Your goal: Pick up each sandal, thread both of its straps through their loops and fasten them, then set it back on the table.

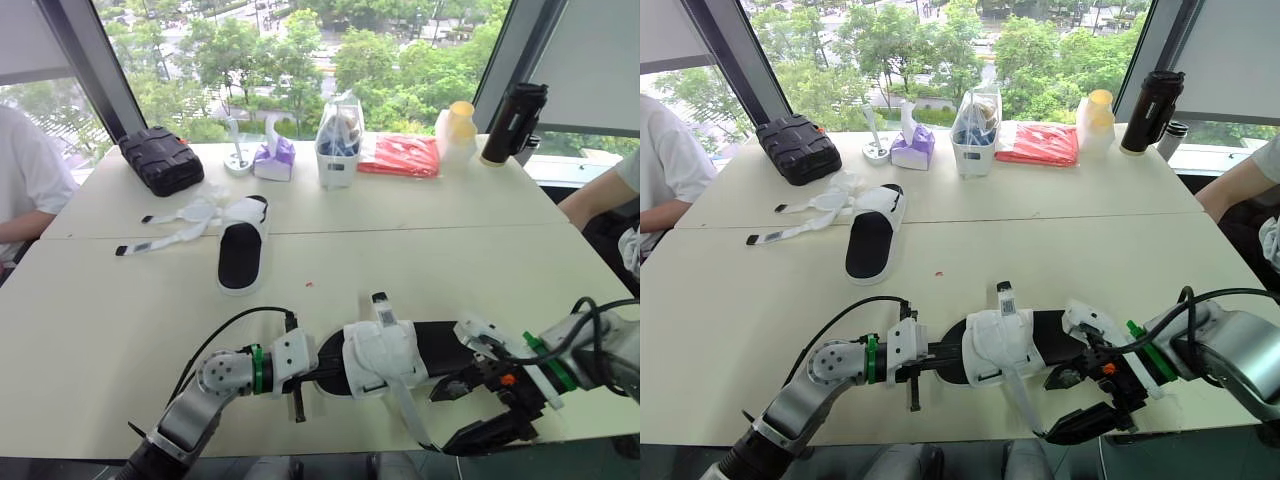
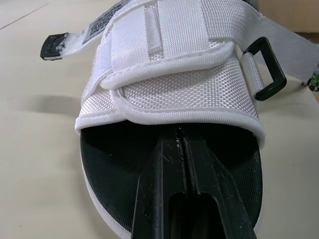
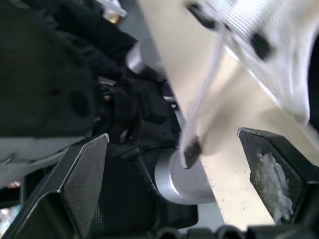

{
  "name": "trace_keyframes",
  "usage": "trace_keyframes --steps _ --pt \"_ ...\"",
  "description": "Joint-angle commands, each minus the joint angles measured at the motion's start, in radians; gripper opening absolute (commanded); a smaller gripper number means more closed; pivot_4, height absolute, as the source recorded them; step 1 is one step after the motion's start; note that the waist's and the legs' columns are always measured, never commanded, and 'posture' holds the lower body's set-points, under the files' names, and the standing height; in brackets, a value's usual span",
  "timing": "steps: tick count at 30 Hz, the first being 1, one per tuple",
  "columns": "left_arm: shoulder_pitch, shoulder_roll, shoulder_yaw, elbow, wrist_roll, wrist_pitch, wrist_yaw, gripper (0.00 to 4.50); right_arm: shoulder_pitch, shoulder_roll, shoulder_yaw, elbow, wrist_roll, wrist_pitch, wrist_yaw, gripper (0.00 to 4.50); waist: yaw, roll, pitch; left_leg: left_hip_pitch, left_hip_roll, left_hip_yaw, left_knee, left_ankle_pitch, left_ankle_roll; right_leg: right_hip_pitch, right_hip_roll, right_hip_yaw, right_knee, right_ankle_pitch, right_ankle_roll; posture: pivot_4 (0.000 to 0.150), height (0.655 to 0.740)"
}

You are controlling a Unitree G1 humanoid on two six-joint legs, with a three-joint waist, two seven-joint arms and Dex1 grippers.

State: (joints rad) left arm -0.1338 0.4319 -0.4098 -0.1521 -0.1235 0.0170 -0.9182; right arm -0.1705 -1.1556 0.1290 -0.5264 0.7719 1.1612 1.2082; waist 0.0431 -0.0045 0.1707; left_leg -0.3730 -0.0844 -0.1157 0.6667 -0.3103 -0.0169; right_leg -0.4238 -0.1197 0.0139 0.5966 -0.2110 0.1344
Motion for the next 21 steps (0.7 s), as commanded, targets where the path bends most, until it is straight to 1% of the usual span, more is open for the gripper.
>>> trace_keyframes --steps 1,3,5,7,10,11,12,13,16,17,18,21 --pt "0.002 0.0 -0.052 0.042 0.057 0.008 -0.005 0.0 -0.005 0.073 0.015 -0.029 0.026 0.066 -0.103 4.48 0.001 0.0 0.0 0.0 0.0 0.0 0.0 0.0 0.0 0.0 0.0 0.0 0.0 0.0 0.0 0.15 0.74" --pt "-0.004 -0.001 -0.057 0.048 0.065 0.002 -0.007 0.0 -0.004 0.128 0.029 -0.034 0.025 0.093 -0.159 4.48 0.002 -0.001 -0.001 0.0 -0.001 0.0 0.0 0.0 0.0 0.001 0.0 0.0 0.0 0.0 0.0 0.15 0.74" --pt "-0.008 -0.003 -0.059 0.051 0.072 0.002 -0.007 0.0 -0.003 0.149 0.04 -0.039 0.011 0.099 -0.192 4.48 0.002 -0.001 -0.001 0.0 -0.002 -0.001 0.001 0.0 0.0 0.001 -0.001 0.0 0.0 0.0 0.0 0.15 0.74" --pt "-0.011 -0.005 -0.057 0.057 0.074 0.001 -0.006 0.0 -0.013 0.191 0.043 -0.03 0.013 0.123 -0.236 4.48 0.0 -0.005 -0.005 0.001 -0.002 -0.001 0.001 0.0 0.0 0.002 -0.001 0.0 0.0 0.0 0.0 0.15 0.74" --pt "-0.013 -0.01 -0.057 0.06 0.079 0.003 -0.002 0.0 -0.015 0.219 0.044 -0.041 0.018 0.126 -0.262 3.68 -0.002 -0.006 -0.009 0.002 -0.001 -0.001 0.001 0.0 0.0 0.002 0.0 0.0 0.0 0.0 0.0 0.15 0.74" --pt "-0.014 -0.013 -0.059 0.06 0.081 0.004 0.0 0.0 -0.013 0.224 0.04 -0.042 0.021 0.129 -0.27 3.24 -0.001 -0.005 -0.009 0.002 -0.001 -0.001 0.001 0.0 0.0 0.003 0.0 0.0 0.0 0.0 0.0 0.15 0.74" --pt "-0.014 -0.015 -0.06 0.06 0.083 0.005 0.002 0.0 -0.014 0.228 0.037 -0.043 0.021 0.128 -0.281 2.65 0.0 -0.005 -0.009 0.002 -0.001 -0.001 0.001 0.0 0.0 0.003 0.0 0.0 0.0 0.0 0.0 0.15 0.74" --pt "-0.014 -0.019 -0.06 0.059 0.083 0.006 0.005 0.0 -0.018 0.228 0.029 -0.045 0.028 0.129 -0.285 2.22 0.0 -0.005 -0.009 0.002 -0.001 -0.001 0.001 0.0 0.0 0.003 0.0 0.0 0.0 0.0 0.0 0.15 0.74" --pt "-0.015 -0.025 -0.059 0.064 0.084 0.009 0.012 0.0 -0.042 0.238 0.001 -0.033 0.053 0.154 -0.302 0.64 -0.001 -0.005 -0.009 0.002 -0.001 -0.001 0.001 0.0 0.0 0.003 0.0 0.0 0.0 0.0 0.0 0.15 0.74" --pt "-0.016 -0.026 -0.06 0.065 0.085 0.009 0.012 0.0 -0.046 0.233 -0.001 -0.035 0.059 0.156 -0.298 0.2 -0.001 -0.005 -0.009 0.002 -0.001 -0.001 0.001 0.0 0.0 0.003 0.0 0.0 0.0 0.0 0.0 0.15 0.74" --pt "-0.017 -0.028 -0.06 0.065 0.085 0.01 0.013 0.0 -0.052 0.229 -0.003 -0.04 0.068 0.161 -0.296 0.09 0.0 -0.005 -0.009 0.002 -0.002 -0.001 0.001 0.0 0.0 0.003 0.0 0.0 0.0 0.0 0.0 0.15 0.74" --pt "-0.016 -0.031 -0.059 0.067 0.086 0.012 0.013 0.0 -0.066 0.209 -0.028 -0.071 0.106 0.166 -0.271 0.09 0.0 -0.005 -0.009 0.002 -0.002 -0.001 0.001 0.0 0.0 0.003 0.0 0.0 0.0 0.0 0.0 0.15 0.74"
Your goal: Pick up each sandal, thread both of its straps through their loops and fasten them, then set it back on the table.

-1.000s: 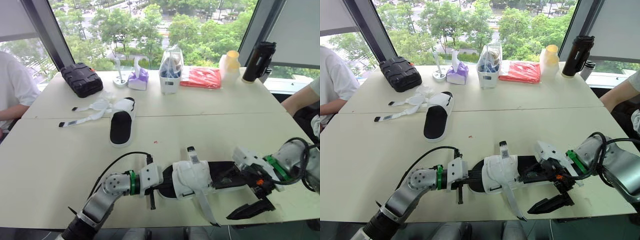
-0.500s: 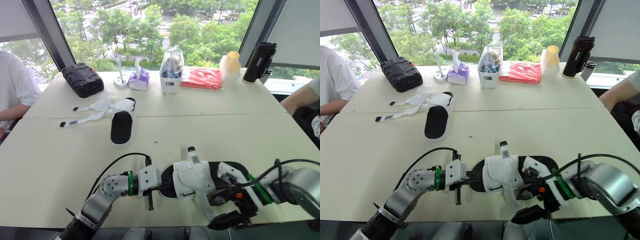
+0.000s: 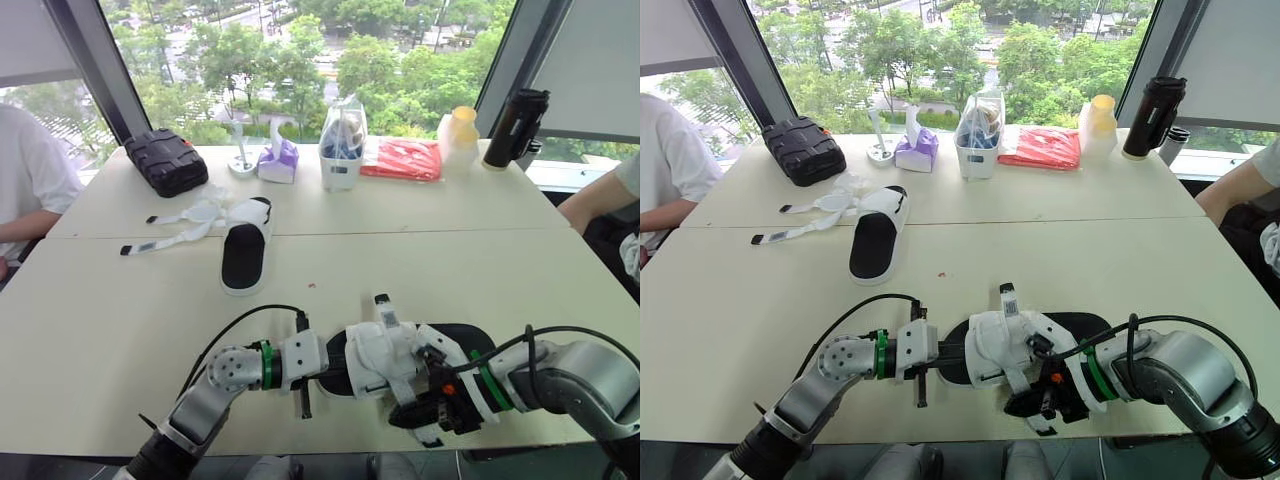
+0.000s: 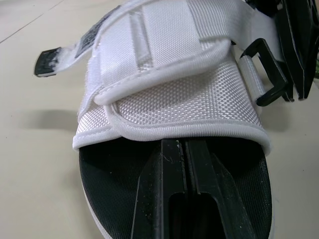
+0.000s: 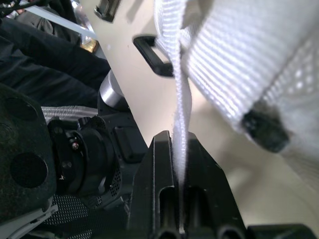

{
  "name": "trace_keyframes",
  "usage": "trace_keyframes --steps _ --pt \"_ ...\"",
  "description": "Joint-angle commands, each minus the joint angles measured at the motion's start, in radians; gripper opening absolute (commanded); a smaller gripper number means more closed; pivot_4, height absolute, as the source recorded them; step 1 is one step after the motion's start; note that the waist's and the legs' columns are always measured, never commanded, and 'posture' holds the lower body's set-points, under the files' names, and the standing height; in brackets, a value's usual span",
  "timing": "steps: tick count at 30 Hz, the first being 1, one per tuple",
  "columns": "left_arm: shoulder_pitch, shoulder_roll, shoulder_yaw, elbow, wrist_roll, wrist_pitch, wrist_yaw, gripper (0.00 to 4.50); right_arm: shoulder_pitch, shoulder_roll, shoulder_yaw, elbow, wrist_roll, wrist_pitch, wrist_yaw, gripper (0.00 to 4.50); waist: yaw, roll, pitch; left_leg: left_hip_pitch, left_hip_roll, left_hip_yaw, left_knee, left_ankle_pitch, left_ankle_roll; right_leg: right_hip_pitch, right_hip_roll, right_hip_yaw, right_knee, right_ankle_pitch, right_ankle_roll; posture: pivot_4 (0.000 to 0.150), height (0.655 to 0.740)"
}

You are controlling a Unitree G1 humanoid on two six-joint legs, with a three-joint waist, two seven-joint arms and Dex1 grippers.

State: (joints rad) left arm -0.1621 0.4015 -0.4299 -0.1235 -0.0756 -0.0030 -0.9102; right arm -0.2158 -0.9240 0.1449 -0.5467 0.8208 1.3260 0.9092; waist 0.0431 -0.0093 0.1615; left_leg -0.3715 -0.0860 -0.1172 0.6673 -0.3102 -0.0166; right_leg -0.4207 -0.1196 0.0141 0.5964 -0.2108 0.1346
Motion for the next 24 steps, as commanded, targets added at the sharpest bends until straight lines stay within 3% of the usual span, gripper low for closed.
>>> trace_keyframes --steps 1,6,10,17,24 --pt "0.014 0.0 -0.038 0.038 0.038 0.031 0.005 0.0 -0.028 -0.033 -0.06 -0.06 0.077 0.005 0.04 0.09 0.0 0.0 0.0 0.0 0.0 0.0 0.0 0.0 0.0 0.0 0.0 0.0 0.0 0.0 0.0 0.15 0.74" --pt "0.015 0.0 -0.033 0.04 0.035 0.034 0.004 0.0 -0.135 -0.047 -0.156 -0.04 0.251 0.077 0.085 0.09 -0.002 0.001 0.0 0.0 0.0 0.0 0.0 0.0 0.0 0.0 0.0 0.0 0.0 0.0 0.0 0.15 0.74" --pt "0.014 -0.004 -0.034 0.046 0.035 0.034 0.006 0.0 -0.32 0.098 -0.178 0.098 0.378 0.165 -0.002 0.09 -0.002 0.001 0.0 0.002 0.001 0.0 0.0 0.0 0.0 0.001 0.0 0.0 0.0 0.0 0.0 0.15 0.74" --pt "0.01 -0.009 -0.04 0.052 0.043 0.034 0.01 0.0 -0.444 0.329 -0.1 0.3 0.329 0.172 -0.102 0.09 -0.001 0.002 -0.001 -0.001 -0.002 -0.001 0.0 0.0 0.001 -0.003 0.0 0.0 0.001 0.001 0.0 0.15 0.74" --pt "0.023 0.0 -0.038 0.034 0.042 0.042 0.017 0.0 -0.392 0.337 -0.038 0.292 0.281 0.137 -0.082 0.09 -0.004 0.002 -0.001 -0.001 -0.002 -0.001 0.0 0.0 0.001 -0.003 0.0 0.0 0.001 0.001 -0.001 0.15 0.74"
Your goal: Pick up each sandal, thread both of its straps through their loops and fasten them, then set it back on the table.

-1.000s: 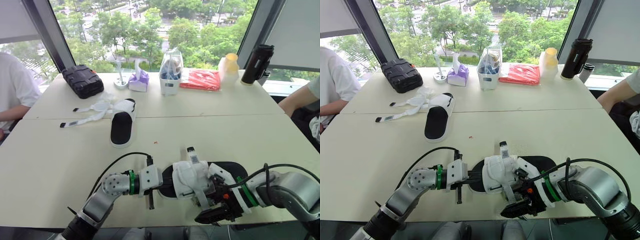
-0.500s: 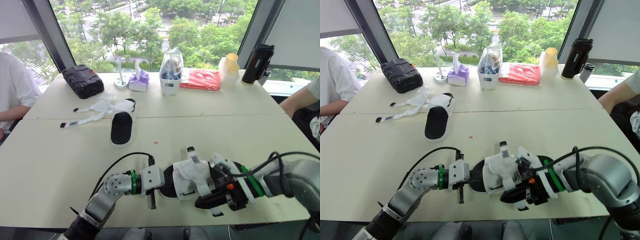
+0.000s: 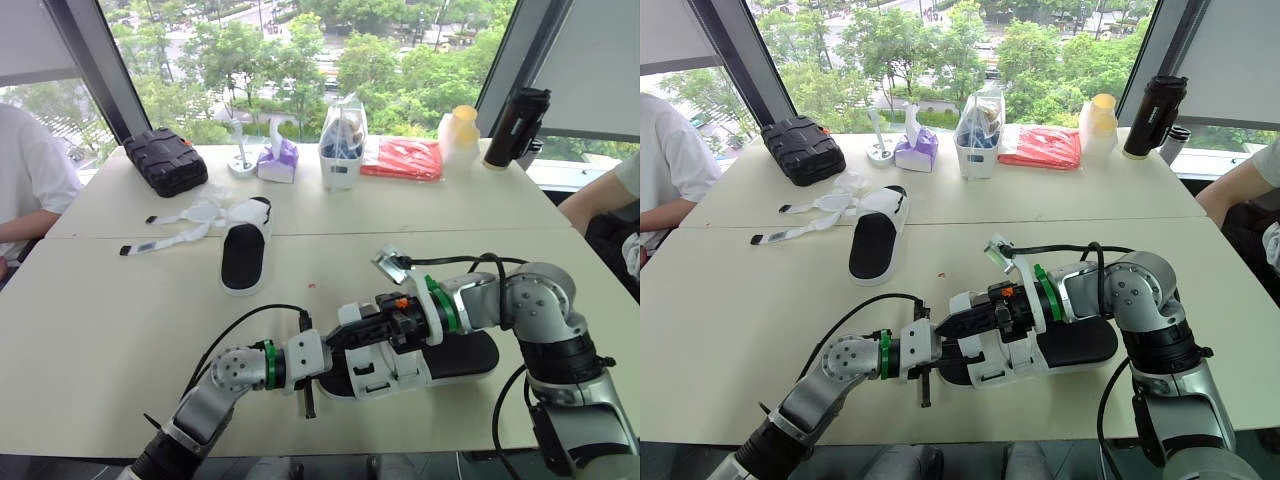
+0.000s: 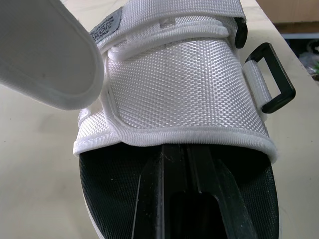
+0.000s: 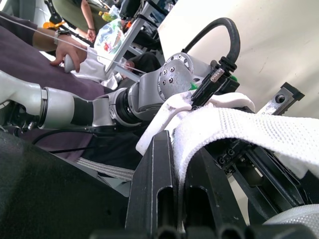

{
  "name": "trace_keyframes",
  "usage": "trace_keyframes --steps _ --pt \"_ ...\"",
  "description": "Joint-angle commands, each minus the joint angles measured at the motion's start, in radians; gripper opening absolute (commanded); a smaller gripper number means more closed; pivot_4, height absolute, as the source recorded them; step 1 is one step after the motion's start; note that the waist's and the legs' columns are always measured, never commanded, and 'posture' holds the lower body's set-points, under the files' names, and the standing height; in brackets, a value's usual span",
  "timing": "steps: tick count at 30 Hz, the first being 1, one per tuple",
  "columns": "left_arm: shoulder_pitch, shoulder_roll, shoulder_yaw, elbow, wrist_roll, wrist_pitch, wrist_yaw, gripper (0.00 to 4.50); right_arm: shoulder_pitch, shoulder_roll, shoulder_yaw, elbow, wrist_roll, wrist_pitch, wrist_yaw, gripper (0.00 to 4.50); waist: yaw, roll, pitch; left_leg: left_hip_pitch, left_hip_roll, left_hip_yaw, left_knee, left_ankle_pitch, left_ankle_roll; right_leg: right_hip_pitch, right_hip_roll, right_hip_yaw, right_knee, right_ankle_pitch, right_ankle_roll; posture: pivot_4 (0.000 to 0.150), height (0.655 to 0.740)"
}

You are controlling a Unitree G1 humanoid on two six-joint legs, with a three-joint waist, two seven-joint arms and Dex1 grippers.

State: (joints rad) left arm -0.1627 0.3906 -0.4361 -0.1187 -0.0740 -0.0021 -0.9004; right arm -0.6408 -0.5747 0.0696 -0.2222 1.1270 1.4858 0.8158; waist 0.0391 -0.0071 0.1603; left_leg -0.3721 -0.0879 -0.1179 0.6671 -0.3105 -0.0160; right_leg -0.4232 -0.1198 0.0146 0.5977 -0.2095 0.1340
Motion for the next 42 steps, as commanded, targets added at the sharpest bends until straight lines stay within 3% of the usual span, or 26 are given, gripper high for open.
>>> trace_keyframes --steps 1,14,42 --pt "0.026 0.012 -0.031 0.027 0.04 0.043 0.008 0.0 0.049 -0.023 0.047 -0.044 -0.037 -0.035 0.02 0.09 0.0 0.0 0.0 0.0 0.0 0.0 0.0 0.0 0.0 0.0 0.0 0.0 0.0 0.0 0.0 0.15 0.74" --pt "0.03 0.015 -0.037 0.013 0.038 0.05 0.01 0.0 0.152 -0.093 0.157 -0.091 -0.243 -0.293 0.111 0.09 -0.002 0.001 -0.002 0.001 0.0 0.001 0.0 0.0 0.0 0.001 0.001 0.0 0.0 0.0 0.001 0.15 0.74" --pt "0.004 0.005 -0.029 0.045 0.041 0.037 0.014 0.0 0.099 -0.175 0.181 -0.06 -0.297 -0.281 0.219 0.09 0.002 0.001 -0.002 0.001 0.0 0.0 0.0 0.0 0.0 0.001 0.0 0.0 0.0 0.0 0.0 0.15 0.74"
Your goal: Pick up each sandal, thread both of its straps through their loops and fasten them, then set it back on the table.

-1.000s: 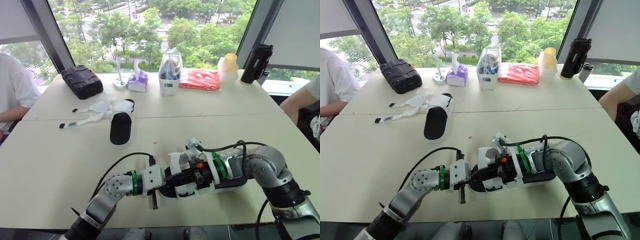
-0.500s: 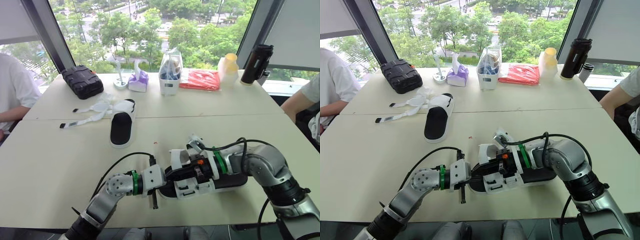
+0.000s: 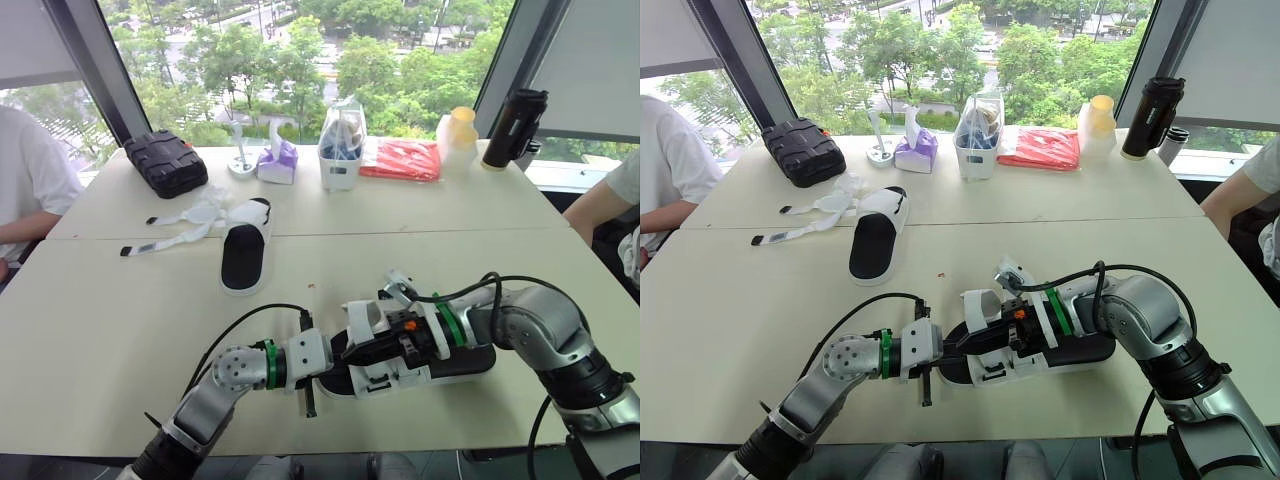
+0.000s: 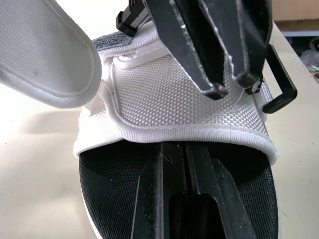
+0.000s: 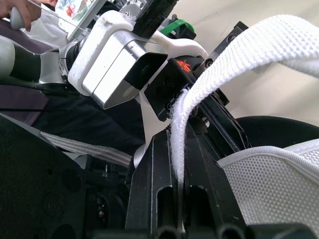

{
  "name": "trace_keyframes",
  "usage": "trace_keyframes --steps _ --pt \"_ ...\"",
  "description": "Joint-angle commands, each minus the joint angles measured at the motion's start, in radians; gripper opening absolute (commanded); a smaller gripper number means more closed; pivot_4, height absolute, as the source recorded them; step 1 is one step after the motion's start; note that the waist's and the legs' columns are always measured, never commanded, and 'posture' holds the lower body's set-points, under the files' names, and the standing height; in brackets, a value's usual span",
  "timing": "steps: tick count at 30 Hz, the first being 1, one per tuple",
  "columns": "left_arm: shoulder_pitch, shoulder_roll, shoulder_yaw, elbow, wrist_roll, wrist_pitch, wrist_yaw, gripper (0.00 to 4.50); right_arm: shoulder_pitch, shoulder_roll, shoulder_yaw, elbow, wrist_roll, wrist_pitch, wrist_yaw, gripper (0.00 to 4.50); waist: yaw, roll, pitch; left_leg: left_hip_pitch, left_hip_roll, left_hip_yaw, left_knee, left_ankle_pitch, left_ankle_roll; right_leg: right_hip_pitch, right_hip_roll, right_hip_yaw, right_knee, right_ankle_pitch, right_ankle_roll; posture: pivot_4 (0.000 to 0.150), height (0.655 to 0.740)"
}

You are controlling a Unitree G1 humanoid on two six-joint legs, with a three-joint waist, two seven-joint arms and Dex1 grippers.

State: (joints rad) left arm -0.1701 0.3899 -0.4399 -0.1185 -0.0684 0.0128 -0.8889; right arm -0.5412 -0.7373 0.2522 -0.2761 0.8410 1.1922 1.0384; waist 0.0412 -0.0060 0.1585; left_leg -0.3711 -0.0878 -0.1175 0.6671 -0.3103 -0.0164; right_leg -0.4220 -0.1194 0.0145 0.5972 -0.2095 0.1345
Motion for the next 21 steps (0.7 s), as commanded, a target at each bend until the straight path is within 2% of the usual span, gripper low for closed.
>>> trace_keyframes --steps 1,21 --pt "0.011 0.006 -0.025 0.045 0.035 0.022 0.003 0.0 0.001 -0.012 0.0 -0.007 -0.012 0.013 -0.004 0.09 0.0 0.0 0.0 0.0 0.0 0.0 0.0 0.0 0.0 0.0 0.0 0.0 0.0 0.0 0.0 0.15 0.74" --pt "0.006 -0.001 -0.025 0.056 0.04 0.017 0.009 0.0 -0.025 0.039 -0.054 -0.034 0.063 0.109 -0.059 0.09 0.0 0.0 0.0 0.0 0.0 0.0 0.0 0.0 0.0 0.0 0.0 0.0 0.0 0.0 0.0 0.15 0.74"
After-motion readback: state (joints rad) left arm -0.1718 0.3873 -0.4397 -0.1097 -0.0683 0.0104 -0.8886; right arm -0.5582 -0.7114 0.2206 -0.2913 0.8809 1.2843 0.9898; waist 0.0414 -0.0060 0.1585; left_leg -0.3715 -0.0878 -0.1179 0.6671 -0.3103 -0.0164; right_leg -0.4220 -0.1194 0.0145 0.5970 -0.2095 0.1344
